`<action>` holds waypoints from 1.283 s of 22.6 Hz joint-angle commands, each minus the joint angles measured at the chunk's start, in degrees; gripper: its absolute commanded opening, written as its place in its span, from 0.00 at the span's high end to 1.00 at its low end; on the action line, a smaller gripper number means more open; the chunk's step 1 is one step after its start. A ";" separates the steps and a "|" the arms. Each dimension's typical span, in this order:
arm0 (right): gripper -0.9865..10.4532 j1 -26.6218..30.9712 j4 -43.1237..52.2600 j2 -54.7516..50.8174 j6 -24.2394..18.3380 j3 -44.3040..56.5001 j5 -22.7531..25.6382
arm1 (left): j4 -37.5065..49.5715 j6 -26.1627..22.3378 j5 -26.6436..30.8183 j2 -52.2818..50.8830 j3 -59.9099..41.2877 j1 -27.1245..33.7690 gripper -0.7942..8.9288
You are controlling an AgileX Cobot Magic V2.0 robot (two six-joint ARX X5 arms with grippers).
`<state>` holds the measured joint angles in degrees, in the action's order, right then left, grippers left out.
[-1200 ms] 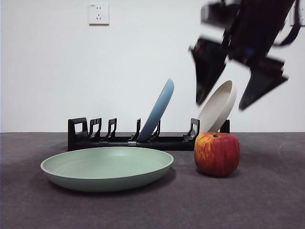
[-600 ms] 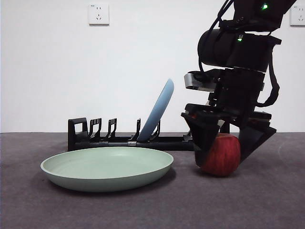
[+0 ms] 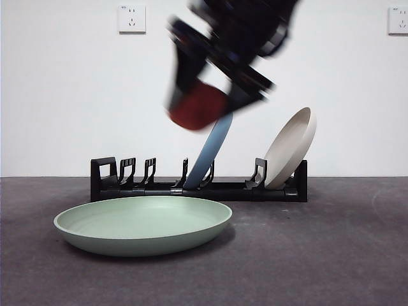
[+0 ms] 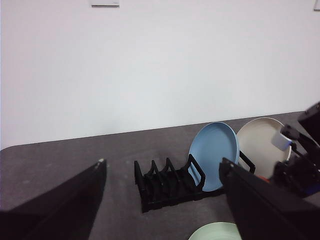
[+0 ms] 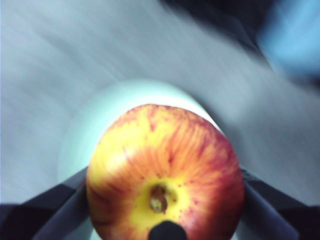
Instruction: Take the green plate from the plate rack,put the plate on the table,take the apple from the table,put the apple in the plate
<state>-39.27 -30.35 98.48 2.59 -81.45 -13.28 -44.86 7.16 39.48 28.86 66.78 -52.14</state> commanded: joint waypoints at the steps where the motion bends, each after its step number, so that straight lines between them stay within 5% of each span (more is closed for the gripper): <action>1: 0.92 -3.15 0.96 2.43 0.33 -2.19 0.59 | 0.15 0.37 -0.04 -0.13 -0.31 0.11 0.53; 8: 0.92 -6.58 -1.60 14.05 -0.17 -3.26 7.15 | -1.33 0.37 -0.02 -0.13 -0.28 0.11 0.53; 14: 0.90 -6.56 -5.09 18.51 -1.03 -3.26 7.30 | -3.28 0.39 0.04 -0.13 -0.28 0.11 0.53; 20: 0.31 -6.60 -5.07 18.62 -0.94 -3.26 7.43 | -4.81 0.44 0.17 -0.13 -0.31 0.11 0.53; 29: 0.28 -6.56 -5.09 14.19 -0.92 -3.48 7.48 | -4.94 0.42 0.90 0.90 -0.31 0.11 0.53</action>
<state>-45.74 -35.75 114.26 1.87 -84.90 -5.89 -49.89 7.16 40.14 29.39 66.78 -52.14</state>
